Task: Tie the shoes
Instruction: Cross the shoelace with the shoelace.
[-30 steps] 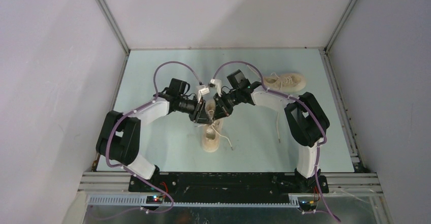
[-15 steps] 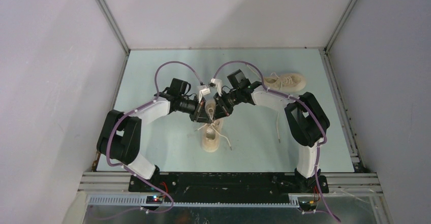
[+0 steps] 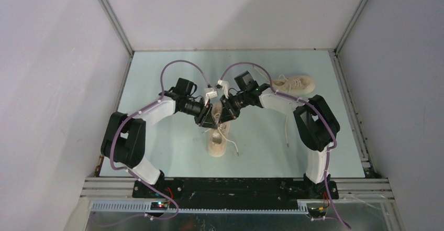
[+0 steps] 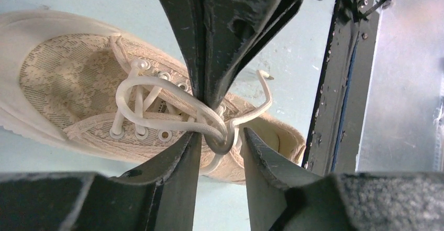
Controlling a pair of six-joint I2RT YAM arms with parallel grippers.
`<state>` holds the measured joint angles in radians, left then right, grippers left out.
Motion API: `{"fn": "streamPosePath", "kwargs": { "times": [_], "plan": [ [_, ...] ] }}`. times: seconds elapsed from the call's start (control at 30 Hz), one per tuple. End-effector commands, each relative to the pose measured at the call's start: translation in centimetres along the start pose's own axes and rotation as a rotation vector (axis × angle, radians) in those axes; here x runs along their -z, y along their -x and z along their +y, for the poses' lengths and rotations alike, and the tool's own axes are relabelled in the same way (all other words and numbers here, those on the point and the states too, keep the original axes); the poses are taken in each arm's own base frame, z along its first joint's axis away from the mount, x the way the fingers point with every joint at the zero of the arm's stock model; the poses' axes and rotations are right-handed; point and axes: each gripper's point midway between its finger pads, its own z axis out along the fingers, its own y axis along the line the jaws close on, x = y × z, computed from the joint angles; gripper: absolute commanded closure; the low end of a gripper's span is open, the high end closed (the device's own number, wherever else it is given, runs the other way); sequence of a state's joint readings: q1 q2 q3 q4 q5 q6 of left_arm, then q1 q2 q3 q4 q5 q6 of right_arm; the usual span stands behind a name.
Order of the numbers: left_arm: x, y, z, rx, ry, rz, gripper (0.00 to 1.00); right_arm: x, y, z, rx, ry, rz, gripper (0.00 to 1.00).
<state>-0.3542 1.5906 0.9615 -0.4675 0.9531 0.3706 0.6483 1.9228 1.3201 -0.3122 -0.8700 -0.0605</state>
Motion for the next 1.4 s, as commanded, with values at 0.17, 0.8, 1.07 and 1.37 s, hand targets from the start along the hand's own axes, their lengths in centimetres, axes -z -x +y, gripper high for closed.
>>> {"fn": "streamPosePath", "kwargs": {
  "times": [0.17, 0.8, 1.07, 1.37],
  "plan": [
    [-0.3, 1.8, -0.2, -0.145, -0.034, 0.031, 0.61, -0.1, 1.8, 1.3, 0.068, 0.033, -0.028, 1.0],
    [-1.6, 2.5, -0.1, -0.038, -0.052, 0.009, 0.73, 0.0, 1.8, 1.2, 0.061, 0.032, -0.029, 1.0],
    [-1.5, 2.6, 0.7, 0.018, -0.019, -0.031, 0.95, 0.0, 1.8, 1.3, 0.058, 0.034, -0.028, 1.0],
    [-1.0, 2.0, 2.5, 0.103, 0.096, -0.111, 1.0, 0.1, 1.7, 3.8, 0.032, 0.129, -0.029, 1.0]
  ]
}}
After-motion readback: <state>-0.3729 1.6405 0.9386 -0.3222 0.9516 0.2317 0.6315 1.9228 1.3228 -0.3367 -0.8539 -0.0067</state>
